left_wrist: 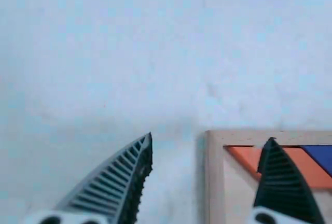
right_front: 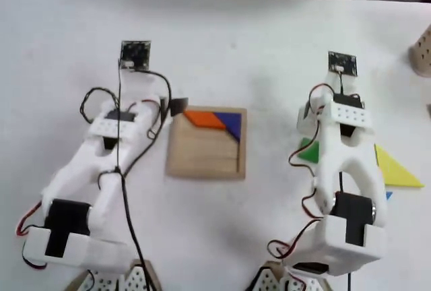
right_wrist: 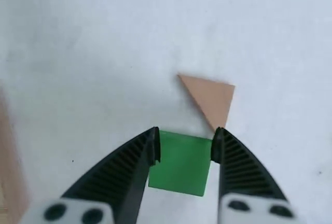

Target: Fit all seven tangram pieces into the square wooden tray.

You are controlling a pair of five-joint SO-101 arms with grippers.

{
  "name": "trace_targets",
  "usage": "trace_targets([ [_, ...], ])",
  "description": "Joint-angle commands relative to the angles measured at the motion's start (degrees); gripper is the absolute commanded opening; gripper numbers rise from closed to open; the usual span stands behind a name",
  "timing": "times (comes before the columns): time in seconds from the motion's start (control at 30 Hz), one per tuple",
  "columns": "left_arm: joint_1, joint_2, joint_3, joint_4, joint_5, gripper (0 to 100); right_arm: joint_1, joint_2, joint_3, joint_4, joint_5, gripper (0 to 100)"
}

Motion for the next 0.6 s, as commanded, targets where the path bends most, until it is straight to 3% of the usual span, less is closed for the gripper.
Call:
trace_targets([
  [0.0,0.9,-0.3,-2.5,0.8,-1.8,33,1.1,-0.7,-0.4,-1.9,-0.1,16.6],
  [0.23,0.9,2.3,-4.5,1.1,-1.8,33,3.1,-0.6,-0.4,-3.0,0.0,16.9],
  [0.43,0.6,7.9,-12.2,9.4,-1.8,33,3.9,1.5,-0.6,-5.6,2.4,16.6],
  [0.57,0.5,9.1,-13.5,10.3,-1.7,33,3.9,4.9,-3.5,-5.1,3.2,16.6],
])
